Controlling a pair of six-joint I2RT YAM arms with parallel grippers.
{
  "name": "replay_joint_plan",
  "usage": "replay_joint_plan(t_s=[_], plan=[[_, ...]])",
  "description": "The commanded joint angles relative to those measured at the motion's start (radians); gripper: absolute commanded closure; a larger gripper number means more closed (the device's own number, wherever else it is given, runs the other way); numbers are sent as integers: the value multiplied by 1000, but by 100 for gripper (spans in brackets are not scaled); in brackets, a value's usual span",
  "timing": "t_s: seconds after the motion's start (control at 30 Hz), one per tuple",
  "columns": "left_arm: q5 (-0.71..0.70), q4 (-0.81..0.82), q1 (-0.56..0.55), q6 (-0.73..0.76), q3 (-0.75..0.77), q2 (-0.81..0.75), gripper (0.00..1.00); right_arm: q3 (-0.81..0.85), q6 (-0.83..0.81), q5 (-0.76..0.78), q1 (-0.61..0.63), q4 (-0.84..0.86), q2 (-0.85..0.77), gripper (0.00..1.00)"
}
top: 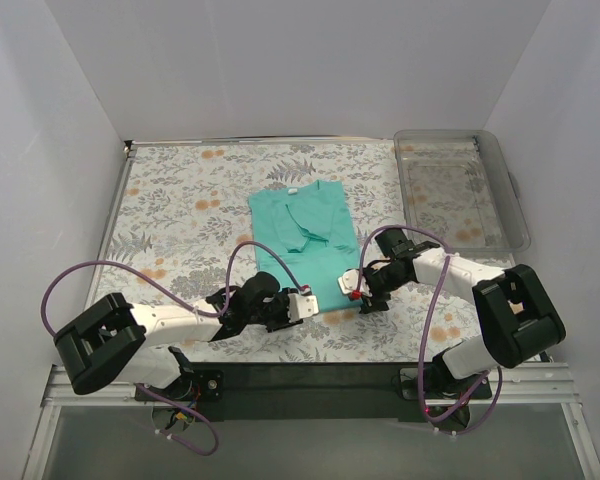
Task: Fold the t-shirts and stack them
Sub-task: Fold the tshirt
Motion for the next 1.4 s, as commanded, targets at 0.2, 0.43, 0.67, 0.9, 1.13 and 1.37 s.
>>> replay_joint_plan(t_s=[0.2, 0.43, 0.67, 0.9, 1.13, 1.37], plan=[[-47, 29, -14, -12, -23, 29, 81, -13, 33, 28, -6, 32, -37, 42], [-67, 32, -19, -8, -32, 8, 100, -37, 23, 69, -34, 29, -66, 42], [-52, 31, -19, -9, -36, -23, 100, -73, 7, 104, -35, 33, -60, 46], [-13, 16, -19, -12, -30, -32, 100, -67, 7, 112, -34, 45, -9, 73], [-6, -3, -19, -14, -21, -61, 100, -45, 51, 85, -35, 50, -2, 99], [-9, -52, -19, -14, 10, -135, 100, 59, 92, 32, -43, -75, -14, 99]])
